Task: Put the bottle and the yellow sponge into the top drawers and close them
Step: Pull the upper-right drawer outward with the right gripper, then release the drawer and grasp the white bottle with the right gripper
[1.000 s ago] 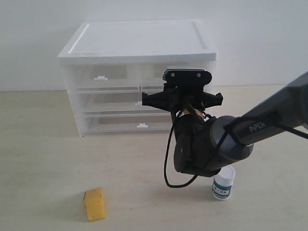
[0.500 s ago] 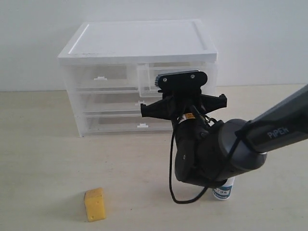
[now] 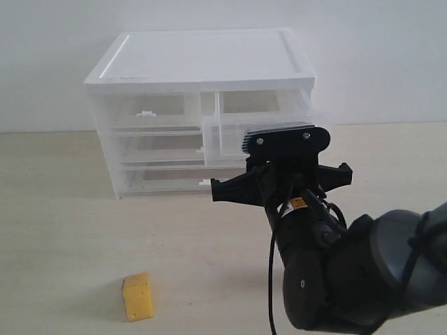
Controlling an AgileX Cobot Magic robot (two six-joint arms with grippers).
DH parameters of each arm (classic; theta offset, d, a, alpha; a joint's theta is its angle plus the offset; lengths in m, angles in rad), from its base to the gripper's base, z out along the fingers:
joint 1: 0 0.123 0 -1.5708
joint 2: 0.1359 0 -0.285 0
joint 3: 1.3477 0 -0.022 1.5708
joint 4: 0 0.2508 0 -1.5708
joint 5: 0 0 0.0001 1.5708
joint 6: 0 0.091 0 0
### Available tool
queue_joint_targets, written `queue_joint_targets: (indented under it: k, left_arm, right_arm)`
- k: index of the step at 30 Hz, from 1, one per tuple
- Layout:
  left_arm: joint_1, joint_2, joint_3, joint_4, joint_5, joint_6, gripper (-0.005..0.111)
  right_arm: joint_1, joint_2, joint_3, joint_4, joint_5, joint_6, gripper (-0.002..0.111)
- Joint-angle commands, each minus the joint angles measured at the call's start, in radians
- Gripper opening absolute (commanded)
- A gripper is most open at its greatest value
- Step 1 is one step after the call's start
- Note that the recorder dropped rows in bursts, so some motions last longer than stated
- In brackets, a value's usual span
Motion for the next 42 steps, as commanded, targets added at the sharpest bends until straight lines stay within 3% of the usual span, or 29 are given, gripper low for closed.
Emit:
queue_joint_targets:
  k: [1,15,18,23,26,34,37,42]
  left_arm:
    - [-0.005,-0.003,0.004,-0.007,0.001,-0.006,0.004]
    - [-0.005,-0.003,0.004,-0.007,0.001,-0.006,0.004]
    - [-0.005,-0.003,0.004,-0.007,0.001,-0.006,0.004]
    - [-0.005,-0.003,0.004,-0.007,0.001,-0.006,0.004]
    - [-0.005,-0.003,0.004,-0.007,0.001,-0.006,0.004]
    - [-0.005,-0.003,0.004,-0.007,0.001,-0.006,0.004]
    - [-0.005,-0.003,0.004,-0.007,0.001,-0.006,0.004]
    - [-0.005,-0.003,0.004,-0.007,0.001,-0.006,0.004]
  right_arm:
    - [0.045,-0.036,0.047,0.024,-0.028,0.000,0.000]
    - [0.094,-0.047,0.125,0.077,-0.061,0.080,0.004]
    - [0.094,-0.047,0.125,0.060,-0.049,0.088,0.022]
    - [0.094,-0.047,0.125,0.059,-0.035,0.095,0.064]
    - [0.094,-0.047,0.125,0.059,0.011,0.078,0.079]
    - [0.094,-0.050,0.125,0.076,0.170,0.020,0.079]
    - [0.094,-0.087,0.125,0.076,0.305,-0.070,0.071]
    - [0.094,-0.184,0.125,0.076,0.519,-0.200,0.046]
